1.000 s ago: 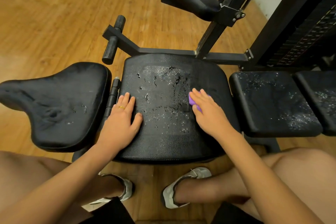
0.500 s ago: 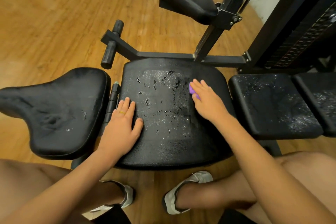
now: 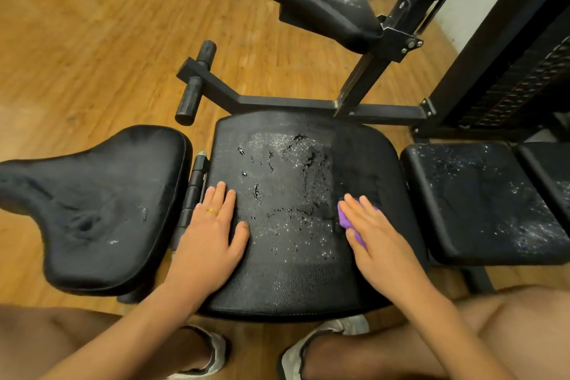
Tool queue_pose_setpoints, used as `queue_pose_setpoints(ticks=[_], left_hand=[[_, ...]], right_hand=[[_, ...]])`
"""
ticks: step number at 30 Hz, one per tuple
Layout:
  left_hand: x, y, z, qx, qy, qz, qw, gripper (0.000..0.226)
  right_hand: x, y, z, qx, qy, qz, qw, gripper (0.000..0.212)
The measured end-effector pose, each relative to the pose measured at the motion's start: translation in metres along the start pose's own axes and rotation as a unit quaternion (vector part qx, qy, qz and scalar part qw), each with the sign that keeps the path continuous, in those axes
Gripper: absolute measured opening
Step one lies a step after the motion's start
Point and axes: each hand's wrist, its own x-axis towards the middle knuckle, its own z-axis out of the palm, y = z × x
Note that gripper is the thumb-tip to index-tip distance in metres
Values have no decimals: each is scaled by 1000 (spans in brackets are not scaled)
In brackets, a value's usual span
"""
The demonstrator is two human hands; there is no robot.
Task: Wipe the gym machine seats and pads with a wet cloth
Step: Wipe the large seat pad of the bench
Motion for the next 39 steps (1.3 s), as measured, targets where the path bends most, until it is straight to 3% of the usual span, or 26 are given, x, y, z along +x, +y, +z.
queue_pose_setpoints(ticks=[8,12,16,22,28,33,39], left_hand=[[4,3,3,-2,-4,7,1000,87],[3,2,2,4,1,1,1000,84],[2,1,2,10,0,9,1000,88],[1,2,-1,22,1,18,1000,89],[2,4,2,27,-6,16,999,89],[2,1,-1,28,-9,10,1000,92],[1,6,-3,22,-5,2,1000,79]], right_hand=[[169,25,-21,-32,34,54,997,40],[205,24,-26,-45,21,59,997,40],[175,18,-22,-38,43,40,998,30],[49,-1,9,-13,13,10,1000,48],[-72,-17,26,30,26,6,999,50],[-49,-21,26,20,15,12,1000,56],[34,-13,10,7,22,60,998,45]])
